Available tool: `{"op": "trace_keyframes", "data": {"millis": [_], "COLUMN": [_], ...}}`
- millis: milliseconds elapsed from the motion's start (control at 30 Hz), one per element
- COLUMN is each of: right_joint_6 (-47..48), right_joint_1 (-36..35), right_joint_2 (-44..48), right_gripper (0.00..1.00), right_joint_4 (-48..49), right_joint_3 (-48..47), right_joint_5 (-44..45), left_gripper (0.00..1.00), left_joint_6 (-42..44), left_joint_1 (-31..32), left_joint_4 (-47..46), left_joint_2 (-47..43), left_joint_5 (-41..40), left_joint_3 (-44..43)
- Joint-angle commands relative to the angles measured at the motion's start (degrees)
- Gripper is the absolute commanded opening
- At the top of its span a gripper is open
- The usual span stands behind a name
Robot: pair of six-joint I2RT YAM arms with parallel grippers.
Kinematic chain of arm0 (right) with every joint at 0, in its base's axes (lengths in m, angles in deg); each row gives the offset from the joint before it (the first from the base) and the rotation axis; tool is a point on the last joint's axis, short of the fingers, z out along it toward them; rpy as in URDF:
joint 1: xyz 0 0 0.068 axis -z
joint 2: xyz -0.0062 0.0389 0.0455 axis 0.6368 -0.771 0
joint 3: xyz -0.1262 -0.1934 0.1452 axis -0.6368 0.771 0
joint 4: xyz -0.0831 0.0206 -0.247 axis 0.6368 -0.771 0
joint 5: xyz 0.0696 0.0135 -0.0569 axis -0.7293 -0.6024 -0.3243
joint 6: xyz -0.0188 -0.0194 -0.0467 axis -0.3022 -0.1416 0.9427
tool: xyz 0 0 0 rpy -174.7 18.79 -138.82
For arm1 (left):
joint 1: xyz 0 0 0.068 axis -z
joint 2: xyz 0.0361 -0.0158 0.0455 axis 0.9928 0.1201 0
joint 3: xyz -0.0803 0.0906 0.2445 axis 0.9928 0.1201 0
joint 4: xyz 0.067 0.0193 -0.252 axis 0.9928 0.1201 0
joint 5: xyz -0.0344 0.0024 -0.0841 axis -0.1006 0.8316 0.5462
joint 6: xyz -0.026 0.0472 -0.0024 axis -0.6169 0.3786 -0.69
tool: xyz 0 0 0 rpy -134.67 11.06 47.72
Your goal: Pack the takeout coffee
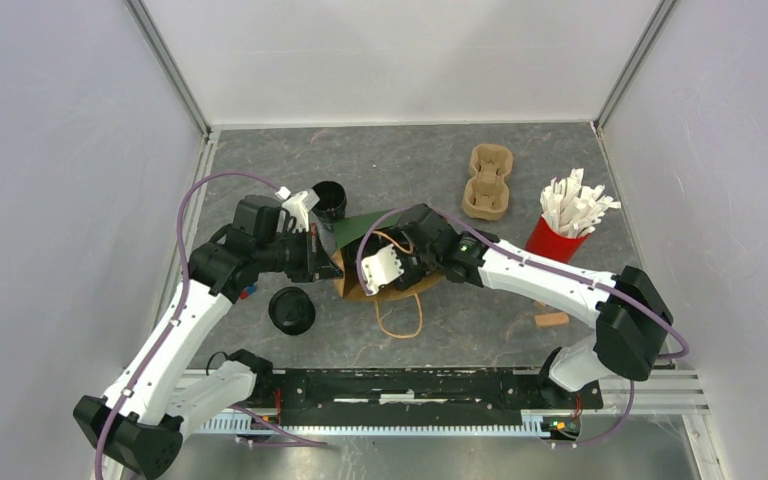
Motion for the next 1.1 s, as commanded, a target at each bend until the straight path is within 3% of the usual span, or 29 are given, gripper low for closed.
{"op": "trace_keyframes", "data": {"millis": [0,1067], "right_joint_6": [1.5,0.8], "right_joint_1": [0.5,2.0], "right_joint_2": [-1.2,-3.5], "right_gripper": [0.78,0.8], "right_joint_4": [1.8,5.6], "right_joint_3": [-0.6,1.4], "right_joint_5": [-0.6,-0.1], "left_gripper": [0.02,0.02], "left_joint_6": [0.3,0.0], "left_joint_1": [0.2,0.1], "left_joint_4": [-0.6,-0.6], "left_joint_2": [0.0,-0.1], "left_joint_5": [1.7,1.7], "left_joint_3": [-1.9,-1.3]}}
